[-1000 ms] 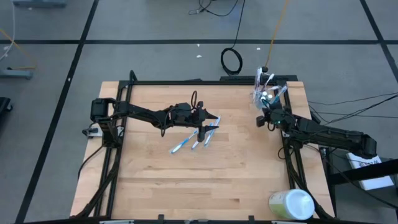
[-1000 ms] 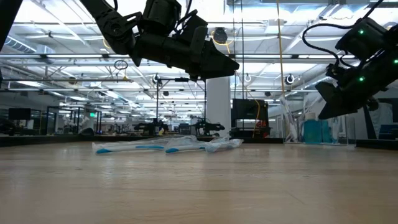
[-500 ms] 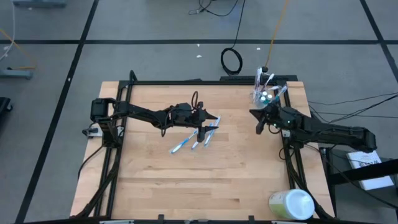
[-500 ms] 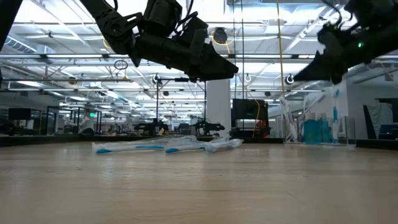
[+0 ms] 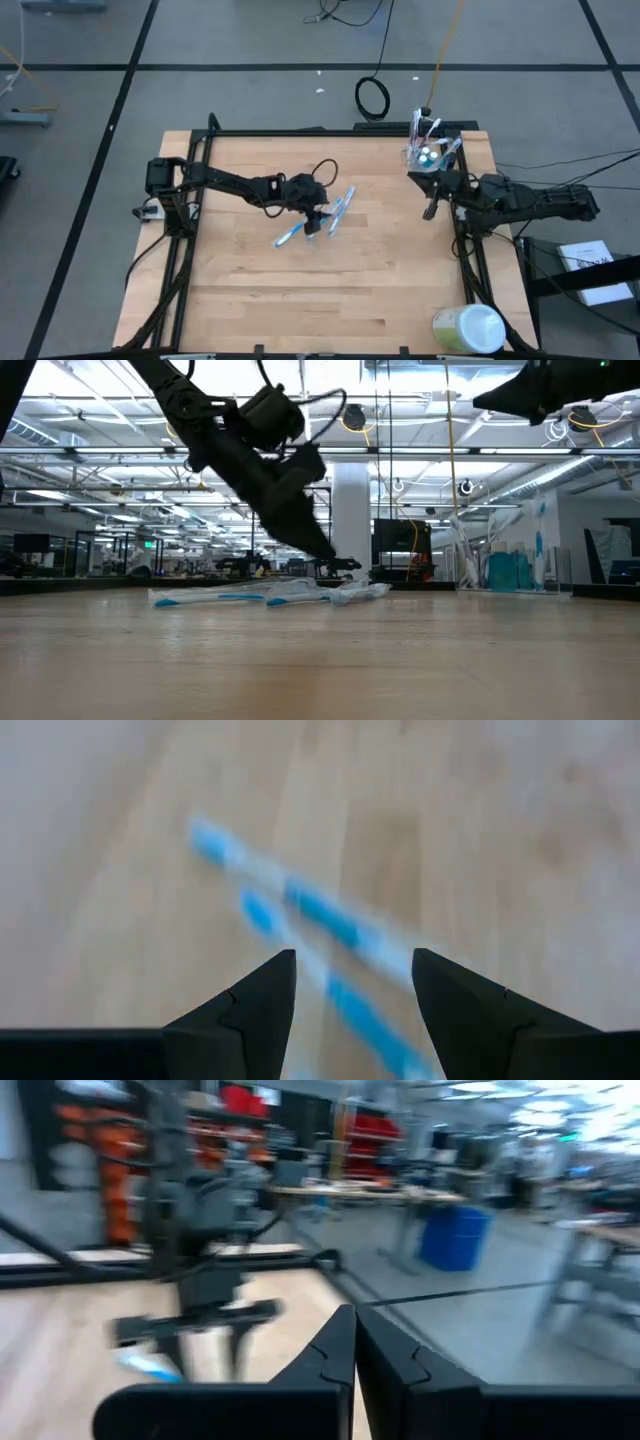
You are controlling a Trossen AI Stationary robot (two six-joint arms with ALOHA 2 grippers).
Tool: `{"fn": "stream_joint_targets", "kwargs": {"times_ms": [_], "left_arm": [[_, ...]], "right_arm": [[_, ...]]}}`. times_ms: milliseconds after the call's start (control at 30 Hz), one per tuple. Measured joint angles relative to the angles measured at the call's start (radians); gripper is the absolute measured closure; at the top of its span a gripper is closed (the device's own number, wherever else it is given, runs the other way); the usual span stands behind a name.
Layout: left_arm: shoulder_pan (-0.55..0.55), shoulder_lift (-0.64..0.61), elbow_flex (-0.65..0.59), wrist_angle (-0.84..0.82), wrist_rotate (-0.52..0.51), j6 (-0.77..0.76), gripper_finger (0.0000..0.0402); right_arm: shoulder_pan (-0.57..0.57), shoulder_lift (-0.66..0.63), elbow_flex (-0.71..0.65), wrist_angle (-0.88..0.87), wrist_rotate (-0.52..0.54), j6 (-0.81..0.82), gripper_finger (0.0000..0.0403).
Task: Pick & Place toothbrushing station
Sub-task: Put the blue toothbrush into the right of the transparent organizer
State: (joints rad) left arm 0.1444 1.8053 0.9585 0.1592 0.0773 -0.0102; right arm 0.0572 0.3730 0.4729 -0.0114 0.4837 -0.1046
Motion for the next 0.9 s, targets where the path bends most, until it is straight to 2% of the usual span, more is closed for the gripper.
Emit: {"fn": "stream_joint_targets", "kwargs": {"times_ms": [100,167,333,567,667,833,900], "left_arm": [[0.000,0.000,0.000,-0.139,0.000,-0.044,0.0192],[0.000,0.000,0.000,-0.236,0.007,-0.072,0.0192],[-0.015,-0.007,-0.004,-0.362,0.026,-0.109,0.0192],[-0.070,-0.107,-0.028,-0.263,-0.061,-0.087,0.0192],[-0.091,-0.177,-0.057,-0.249,-0.096,-0.067,0.0192],[-0.116,-0.338,-0.216,-0.040,-0.131,-0.074,0.0192],[-0.119,-0.408,-0.293,0.038,-0.132,-0.078,0.0192]], "right_arm": [[0.043,-0.014,0.000,-0.005,0.142,-0.060,0.0403],[0.069,-0.036,0.000,0.006,0.194,-0.107,0.0403],[0.132,-0.113,0.005,0.058,0.201,-0.203,0.0403],[0.194,-0.224,0.011,0.046,0.305,-0.331,0.0403],[0.212,-0.282,0.011,0.046,0.301,-0.326,0.0403],[0.253,-0.335,0.014,0.002,0.298,-0.317,0.0403],[0.268,-0.344,0.013,-0.036,0.265,-0.292,0.0403]]}}
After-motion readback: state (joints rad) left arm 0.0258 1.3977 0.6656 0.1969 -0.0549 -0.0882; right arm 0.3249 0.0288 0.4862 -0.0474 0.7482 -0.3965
